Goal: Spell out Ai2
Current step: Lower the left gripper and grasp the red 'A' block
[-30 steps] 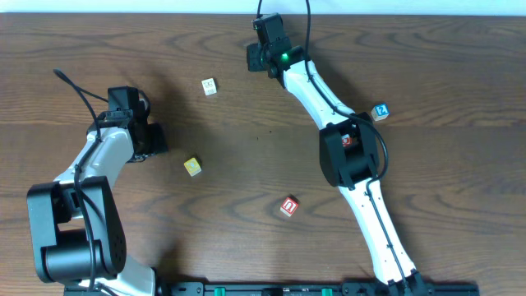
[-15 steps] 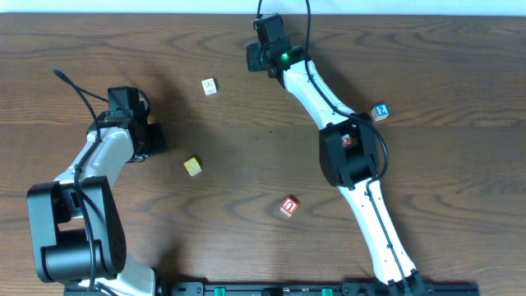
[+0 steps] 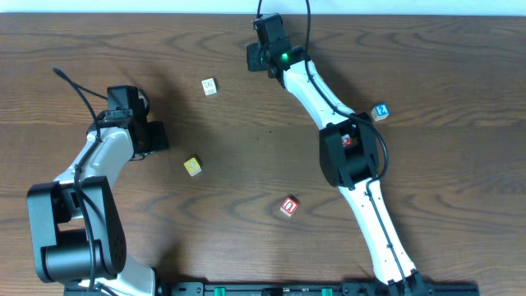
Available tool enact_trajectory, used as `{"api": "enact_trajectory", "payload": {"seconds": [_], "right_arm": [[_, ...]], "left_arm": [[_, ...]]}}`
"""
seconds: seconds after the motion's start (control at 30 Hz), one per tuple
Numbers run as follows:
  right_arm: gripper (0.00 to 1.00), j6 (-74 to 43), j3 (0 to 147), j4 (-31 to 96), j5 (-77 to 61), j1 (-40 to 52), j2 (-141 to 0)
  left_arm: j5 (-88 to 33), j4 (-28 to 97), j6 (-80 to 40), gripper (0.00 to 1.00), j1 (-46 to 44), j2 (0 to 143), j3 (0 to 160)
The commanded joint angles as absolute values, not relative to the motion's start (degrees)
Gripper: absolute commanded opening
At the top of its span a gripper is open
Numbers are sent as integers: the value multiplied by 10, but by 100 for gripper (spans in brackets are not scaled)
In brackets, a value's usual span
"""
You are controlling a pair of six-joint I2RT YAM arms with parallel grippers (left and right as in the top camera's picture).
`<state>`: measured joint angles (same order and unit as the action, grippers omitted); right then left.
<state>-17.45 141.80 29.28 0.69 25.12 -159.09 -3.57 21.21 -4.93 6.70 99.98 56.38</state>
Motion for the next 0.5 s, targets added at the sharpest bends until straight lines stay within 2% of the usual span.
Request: {"api": "enact_trajectory", "payload": {"seconds": [0.0,0.47], "right_arm": [[21,-176,1428,295,11,263,-1604],[20,-176,1428,295,11,263,-1604]], "left_arm": [[-24,202,-11,63,67,1003,575],[-76,196,67,55,67,1006,575]]}}
